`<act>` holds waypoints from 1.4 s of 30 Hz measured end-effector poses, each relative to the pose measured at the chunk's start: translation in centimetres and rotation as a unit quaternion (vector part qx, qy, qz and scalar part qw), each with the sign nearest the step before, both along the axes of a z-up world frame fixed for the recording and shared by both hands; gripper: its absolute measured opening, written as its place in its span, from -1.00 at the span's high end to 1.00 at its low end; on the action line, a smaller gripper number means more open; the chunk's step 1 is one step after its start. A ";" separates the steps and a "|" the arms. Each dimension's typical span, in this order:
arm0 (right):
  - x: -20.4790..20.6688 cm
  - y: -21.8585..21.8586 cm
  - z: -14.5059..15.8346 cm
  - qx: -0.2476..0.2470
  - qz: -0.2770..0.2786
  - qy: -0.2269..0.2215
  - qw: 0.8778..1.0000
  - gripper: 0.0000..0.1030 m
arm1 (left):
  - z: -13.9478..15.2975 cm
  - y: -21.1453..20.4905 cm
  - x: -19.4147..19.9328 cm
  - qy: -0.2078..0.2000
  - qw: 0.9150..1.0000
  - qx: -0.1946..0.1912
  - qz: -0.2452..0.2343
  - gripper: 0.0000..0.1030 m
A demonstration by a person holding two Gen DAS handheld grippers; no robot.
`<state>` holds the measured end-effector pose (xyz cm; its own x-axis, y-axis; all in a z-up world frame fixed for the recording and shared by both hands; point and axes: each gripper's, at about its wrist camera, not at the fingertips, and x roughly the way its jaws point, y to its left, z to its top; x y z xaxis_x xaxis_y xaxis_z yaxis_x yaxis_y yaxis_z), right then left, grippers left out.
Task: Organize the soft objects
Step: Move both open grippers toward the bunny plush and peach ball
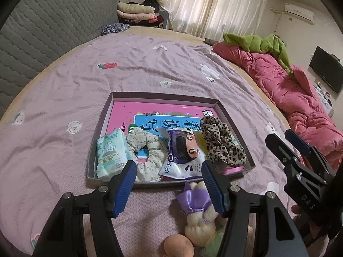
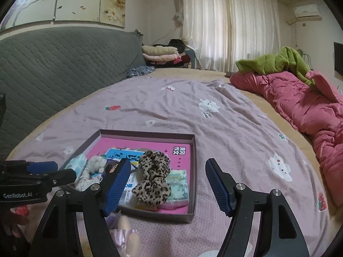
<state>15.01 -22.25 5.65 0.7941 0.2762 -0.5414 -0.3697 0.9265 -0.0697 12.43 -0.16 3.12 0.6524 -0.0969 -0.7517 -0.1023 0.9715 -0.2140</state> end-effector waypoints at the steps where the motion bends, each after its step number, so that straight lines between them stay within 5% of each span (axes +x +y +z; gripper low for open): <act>1: -0.4 0.0 0.1 -0.004 0.000 -0.002 1.000 -0.43 | 0.1 0.0 -0.1 0.000 1.000 -0.001 0.000 -0.21; 27: -8.7 -0.7 0.8 -0.033 0.006 -0.006 0.999 -0.44 | 1.4 0.1 -4.2 -0.008 1.000 -0.002 -0.021 -0.21; 42: -12.9 0.6 -0.9 -0.018 0.027 0.056 0.998 -0.44 | 0.9 -0.6 -7.4 0.000 0.999 0.006 -0.047 -0.21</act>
<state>2.06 -21.62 4.77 0.7134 0.2957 -0.6354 -0.4258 0.9029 -0.0579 5.07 -0.80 4.05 0.6403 -0.1498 -0.7534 -0.0099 0.9791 -0.2031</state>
